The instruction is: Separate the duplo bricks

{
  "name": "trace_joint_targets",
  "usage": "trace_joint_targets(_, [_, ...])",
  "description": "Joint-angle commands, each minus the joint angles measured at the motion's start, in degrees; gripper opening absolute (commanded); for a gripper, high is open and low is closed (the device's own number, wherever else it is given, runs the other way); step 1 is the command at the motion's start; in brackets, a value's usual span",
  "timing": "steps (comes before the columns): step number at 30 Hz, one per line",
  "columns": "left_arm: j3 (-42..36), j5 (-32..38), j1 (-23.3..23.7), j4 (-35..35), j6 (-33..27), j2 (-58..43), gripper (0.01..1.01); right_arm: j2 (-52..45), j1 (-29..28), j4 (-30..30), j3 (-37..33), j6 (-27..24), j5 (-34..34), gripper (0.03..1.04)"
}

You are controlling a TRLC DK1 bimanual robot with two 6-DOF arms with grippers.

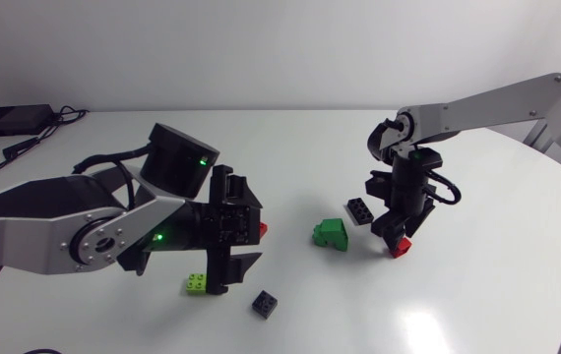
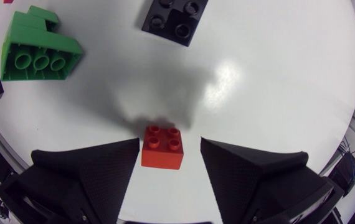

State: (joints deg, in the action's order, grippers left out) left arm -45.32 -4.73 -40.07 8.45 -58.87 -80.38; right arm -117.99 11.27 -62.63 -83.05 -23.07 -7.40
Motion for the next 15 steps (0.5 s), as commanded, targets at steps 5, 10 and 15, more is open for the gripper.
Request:
trace_joint_targets(5, [0.67, -0.72, -0.18, -1.59, -0.72, -1.01, 0.920, -2.33, 0.51, -0.12, 0.69, 1.71, -1.13, 0.37])
trace_joint_targets(10, [0.58, -0.81, -0.18, -1.86, -0.72, -1.18, 0.920, 0.22, 1.21, 0.84, 2.01, 1.62, -0.42, 0.34])
trace_joint_targets(15, [1.29, -1.33, 0.26, -2.21, -0.72, -1.18, 0.920, 9.27, 1.65, 8.84, 9.31, -4.09, 8.37, 0.33])
